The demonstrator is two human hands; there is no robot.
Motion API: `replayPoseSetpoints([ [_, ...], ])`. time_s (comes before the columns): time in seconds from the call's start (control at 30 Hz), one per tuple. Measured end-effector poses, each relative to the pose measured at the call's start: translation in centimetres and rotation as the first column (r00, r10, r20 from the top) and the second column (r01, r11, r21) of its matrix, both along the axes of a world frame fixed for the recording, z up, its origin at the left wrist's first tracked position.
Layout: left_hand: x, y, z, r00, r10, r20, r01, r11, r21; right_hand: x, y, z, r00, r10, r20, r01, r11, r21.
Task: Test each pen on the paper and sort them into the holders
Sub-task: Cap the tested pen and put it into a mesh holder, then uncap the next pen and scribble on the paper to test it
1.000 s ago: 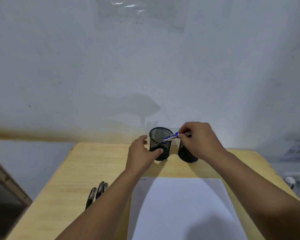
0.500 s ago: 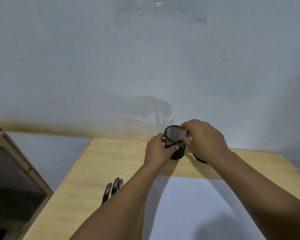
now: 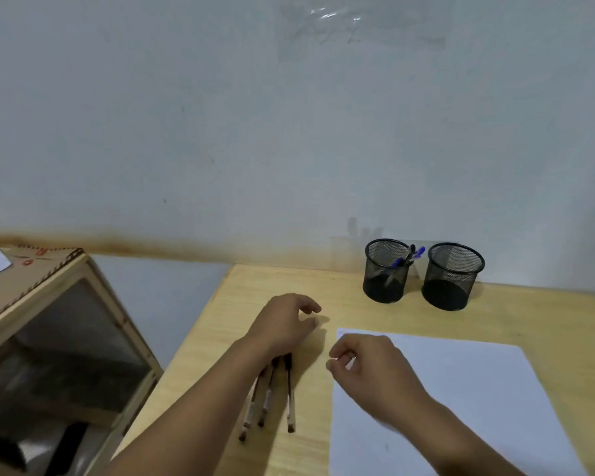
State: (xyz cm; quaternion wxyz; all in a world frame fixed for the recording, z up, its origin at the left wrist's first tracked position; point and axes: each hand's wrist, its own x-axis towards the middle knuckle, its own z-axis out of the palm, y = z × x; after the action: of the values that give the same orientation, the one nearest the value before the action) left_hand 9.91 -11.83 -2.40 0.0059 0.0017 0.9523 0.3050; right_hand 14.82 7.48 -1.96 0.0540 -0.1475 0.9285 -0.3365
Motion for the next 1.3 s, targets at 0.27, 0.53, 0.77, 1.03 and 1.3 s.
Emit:
replayPoseSetpoints([
  [0.27,1.9,-3.6,-0.2,0.974,-0.208,0.087,0.224,0.934,-0.278,3.8,-5.9,-1.6,0.993,0.055,0.105,-0.059,0.998,0.036],
  [0.53,2.5,-3.9,-0.7,0.971,-0.237,0.036,0.233,0.898,-0.373,3.3,-5.8,-2.1,0.996,-0.042,0.085,0.035,0.996,0.087],
  [0.77,4.0,-3.6,-0.1,0.952,-0.298,-0.075,0.257,0.906,-0.337,4.5,-0.5,0.1,0.991,-0.059,0.122,0.069,0.994,-0.082],
  [1.03,6.5,-0.7,0.4,0.842,-0.402,-0.359,0.283,0.897,-0.34,7.5,5.3,2.0,0.998,-0.027,0.052,0.031,0.996,-0.078],
  [1.3,9.8,3.8,1.0,0.788,-0.356,-0.503,0.232,0.927,-0.293,8.2,8.3,3.4,0.988,0.015,-0.152,-0.002,0.997,0.084],
])
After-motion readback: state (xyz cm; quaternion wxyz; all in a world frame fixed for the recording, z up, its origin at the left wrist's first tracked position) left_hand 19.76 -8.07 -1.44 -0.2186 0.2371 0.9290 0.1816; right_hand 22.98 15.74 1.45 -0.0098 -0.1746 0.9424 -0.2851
